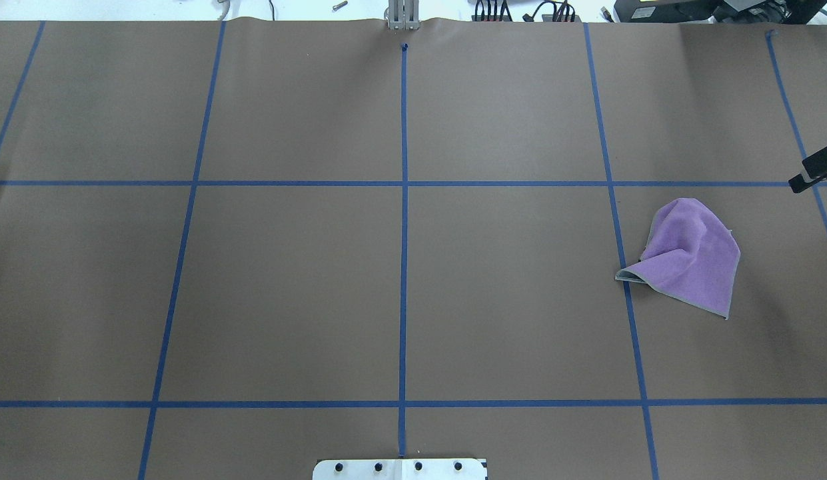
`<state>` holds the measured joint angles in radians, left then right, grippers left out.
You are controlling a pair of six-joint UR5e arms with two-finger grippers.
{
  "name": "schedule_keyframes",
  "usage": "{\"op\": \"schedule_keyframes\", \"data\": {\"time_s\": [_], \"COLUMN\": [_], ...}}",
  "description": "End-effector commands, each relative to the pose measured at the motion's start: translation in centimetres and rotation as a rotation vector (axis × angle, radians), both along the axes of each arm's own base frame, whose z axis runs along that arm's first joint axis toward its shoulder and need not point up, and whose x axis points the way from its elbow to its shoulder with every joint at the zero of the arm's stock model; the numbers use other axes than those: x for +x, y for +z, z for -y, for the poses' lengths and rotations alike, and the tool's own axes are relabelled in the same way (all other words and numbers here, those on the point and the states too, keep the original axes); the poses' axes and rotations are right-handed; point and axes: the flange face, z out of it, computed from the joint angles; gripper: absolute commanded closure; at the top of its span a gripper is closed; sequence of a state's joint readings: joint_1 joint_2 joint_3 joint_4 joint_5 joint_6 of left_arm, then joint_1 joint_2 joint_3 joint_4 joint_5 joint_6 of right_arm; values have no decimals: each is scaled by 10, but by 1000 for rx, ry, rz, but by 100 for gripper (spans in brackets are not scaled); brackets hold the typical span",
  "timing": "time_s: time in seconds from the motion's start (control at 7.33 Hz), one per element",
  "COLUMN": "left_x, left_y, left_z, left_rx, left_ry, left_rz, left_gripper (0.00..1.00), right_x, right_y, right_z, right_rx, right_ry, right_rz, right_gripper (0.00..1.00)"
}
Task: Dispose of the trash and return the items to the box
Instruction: 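Release the yellow cup while the right gripper moves toward the purple cloth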
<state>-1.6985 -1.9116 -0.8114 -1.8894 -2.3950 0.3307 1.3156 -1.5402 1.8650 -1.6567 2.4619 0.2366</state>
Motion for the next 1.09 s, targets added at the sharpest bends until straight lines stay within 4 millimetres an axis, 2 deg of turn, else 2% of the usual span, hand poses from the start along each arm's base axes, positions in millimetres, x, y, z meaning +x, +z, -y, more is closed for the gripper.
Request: {"op": "schedule_keyframes", "data": {"time_s": [0.0, 0.14, 0.41, 0.55, 0.68, 0.82, 0.95], "left_x": [22, 35, 45, 48, 48, 48, 50], "left_y": [6, 15, 9, 9, 8, 6, 5], "left_z": [0, -1, 6, 6, 6, 6, 4], "left_rx": [-18, -27, -42, -38, -28, 2, 0], "left_ry": [-20, -37, -62, -52, -49, -49, -48], "left_rz": [6, 7, 5, 3, 2, 0, -29], "left_gripper": [100, 100, 100, 51, 20, 3, 2], "right_x": [-1, -1, -1, 0, -2, -4, -4], "right_y": [0, 0, 0, 0, 0, 0, -3], "right_z": [0, 0, 0, 0, 0, 0, 1], "right_rx": [-1, -1, -1, 0, 1, 1, 9], "right_ry": [0, 0, 0, 0, -4, -7, -7], "right_rz": [0, 0, 0, -1, -1, -1, -1], "right_gripper": [0, 0, 0, 0, 0, 0, 0]}}
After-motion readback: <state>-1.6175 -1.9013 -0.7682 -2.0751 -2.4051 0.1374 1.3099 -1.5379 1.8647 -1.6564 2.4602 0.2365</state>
